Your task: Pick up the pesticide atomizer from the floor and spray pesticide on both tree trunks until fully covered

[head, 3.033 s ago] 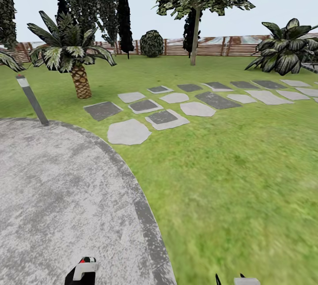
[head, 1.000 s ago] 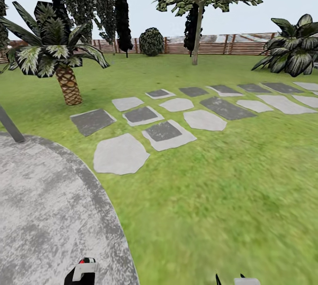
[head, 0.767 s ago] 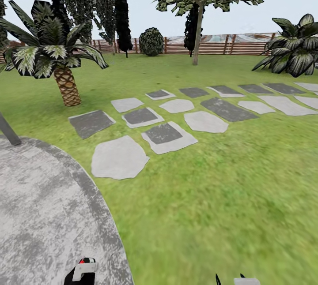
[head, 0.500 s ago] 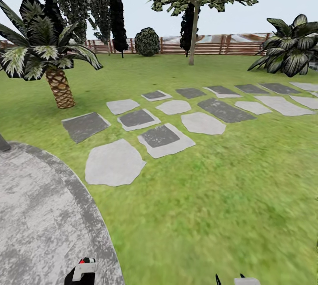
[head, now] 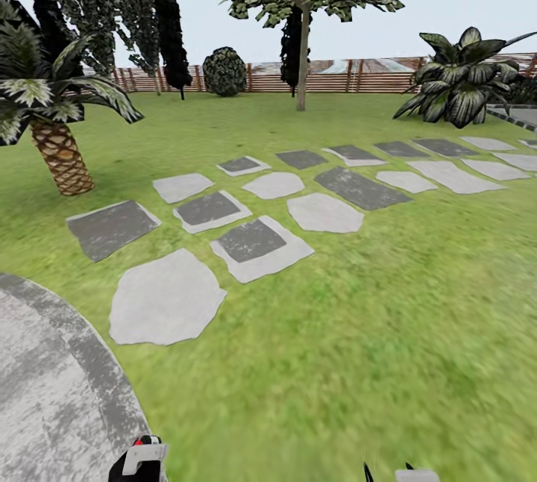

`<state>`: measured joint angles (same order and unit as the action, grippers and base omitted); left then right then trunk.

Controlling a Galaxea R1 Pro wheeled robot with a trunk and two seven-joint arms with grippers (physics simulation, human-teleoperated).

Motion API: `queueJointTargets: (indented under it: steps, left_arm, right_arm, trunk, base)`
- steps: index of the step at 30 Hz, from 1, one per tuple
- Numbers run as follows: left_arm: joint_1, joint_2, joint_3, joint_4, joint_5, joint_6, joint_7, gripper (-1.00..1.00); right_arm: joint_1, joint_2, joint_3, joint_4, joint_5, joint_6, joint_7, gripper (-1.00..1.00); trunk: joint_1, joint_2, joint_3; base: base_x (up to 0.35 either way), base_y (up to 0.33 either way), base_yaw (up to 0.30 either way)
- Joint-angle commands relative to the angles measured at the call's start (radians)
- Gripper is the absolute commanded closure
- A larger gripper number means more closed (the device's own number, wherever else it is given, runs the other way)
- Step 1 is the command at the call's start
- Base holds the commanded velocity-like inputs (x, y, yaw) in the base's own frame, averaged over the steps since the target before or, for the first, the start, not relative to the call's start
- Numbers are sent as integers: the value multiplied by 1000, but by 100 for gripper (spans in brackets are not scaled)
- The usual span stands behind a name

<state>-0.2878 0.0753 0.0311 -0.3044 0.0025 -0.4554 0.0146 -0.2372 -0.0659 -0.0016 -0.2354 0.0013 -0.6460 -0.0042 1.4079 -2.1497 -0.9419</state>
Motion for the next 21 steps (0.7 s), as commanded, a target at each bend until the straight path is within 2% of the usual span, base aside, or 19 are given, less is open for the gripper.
queueJointTargets:
  steps: [1, 15, 21]
  left_arm:
    - [-1, 0, 1, 1, 0, -3, 1, 100]
    - [-1, 0, 1, 3, 0, -2, 1, 100]
    - [-1, 0, 1, 4, 1, -2, 1, 100]
  right_arm:
    - [-1, 0, 0, 1, 0, -3, 0, -100]
    - [-1, 0, 0, 1, 0, -3, 0, -100]
    - [-1, 0, 0, 1, 0, -3, 0, -100]
  trunk:
    - [0, 0, -1]
    - [0, 0, -1]
    - [0, 0, -1]
  base:
    - [338, 0, -5]
    - [338, 0, -2]
    - [338, 0, -175]
